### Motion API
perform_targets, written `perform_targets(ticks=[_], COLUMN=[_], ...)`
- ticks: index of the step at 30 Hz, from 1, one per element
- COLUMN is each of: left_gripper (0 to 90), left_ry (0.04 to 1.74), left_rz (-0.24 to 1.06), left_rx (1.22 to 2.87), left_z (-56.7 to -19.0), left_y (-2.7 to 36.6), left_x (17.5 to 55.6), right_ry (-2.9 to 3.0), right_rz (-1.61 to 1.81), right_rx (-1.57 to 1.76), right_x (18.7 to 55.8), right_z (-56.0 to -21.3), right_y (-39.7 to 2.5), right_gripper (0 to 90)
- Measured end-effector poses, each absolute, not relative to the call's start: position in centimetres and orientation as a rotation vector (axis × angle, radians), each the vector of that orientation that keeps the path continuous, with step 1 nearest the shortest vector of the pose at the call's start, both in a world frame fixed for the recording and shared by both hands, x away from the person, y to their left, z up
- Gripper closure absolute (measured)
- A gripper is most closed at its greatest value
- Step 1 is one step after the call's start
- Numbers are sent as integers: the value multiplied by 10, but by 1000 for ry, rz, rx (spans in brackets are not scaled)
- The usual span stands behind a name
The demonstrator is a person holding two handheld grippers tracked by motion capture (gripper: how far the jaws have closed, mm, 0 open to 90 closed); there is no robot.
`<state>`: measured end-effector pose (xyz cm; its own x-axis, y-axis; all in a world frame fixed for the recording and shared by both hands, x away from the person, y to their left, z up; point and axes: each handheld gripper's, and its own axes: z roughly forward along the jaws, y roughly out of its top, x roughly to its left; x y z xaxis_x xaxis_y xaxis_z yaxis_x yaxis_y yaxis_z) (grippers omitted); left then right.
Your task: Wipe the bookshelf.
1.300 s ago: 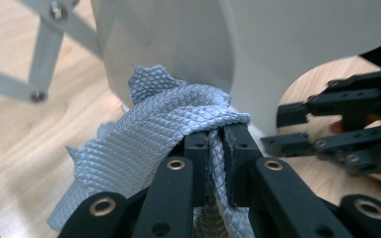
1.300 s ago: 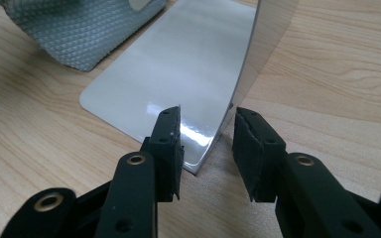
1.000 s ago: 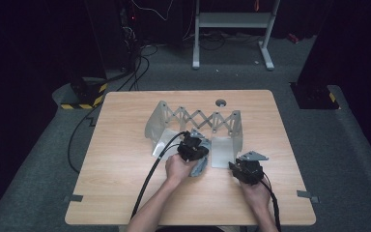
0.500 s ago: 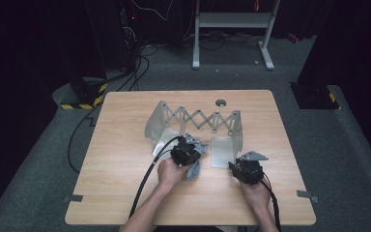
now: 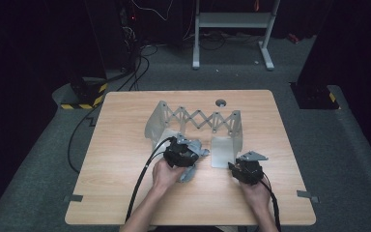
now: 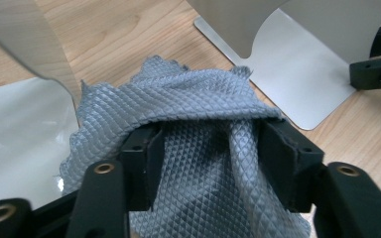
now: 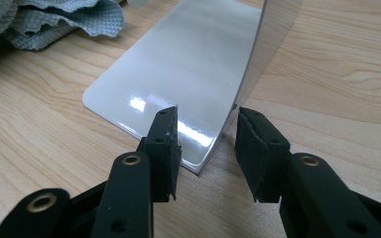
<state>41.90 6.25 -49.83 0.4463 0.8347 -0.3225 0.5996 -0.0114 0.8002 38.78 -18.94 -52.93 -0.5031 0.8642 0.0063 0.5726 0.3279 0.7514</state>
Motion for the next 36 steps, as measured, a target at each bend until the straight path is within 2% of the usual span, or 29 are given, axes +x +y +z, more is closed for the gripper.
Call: perform_targets(ticks=[7, 29, 36], left_gripper=[368, 424, 419], left_ry=[1246, 1290, 1328], left_rz=[327, 440, 468], left_rx=[1652, 1552, 1471], left_z=[-488, -477, -477], left_y=[70, 129, 155], left_x=[416, 398, 392], right_ry=[2204, 2207, 2207], right_rz=[1003, 995, 994], right_rx=[1269, 1270, 1268], right_x=[388, 388, 388], right_z=[-529, -529, -529], right_y=[-189, -187, -187], right_gripper=[609, 541, 541])
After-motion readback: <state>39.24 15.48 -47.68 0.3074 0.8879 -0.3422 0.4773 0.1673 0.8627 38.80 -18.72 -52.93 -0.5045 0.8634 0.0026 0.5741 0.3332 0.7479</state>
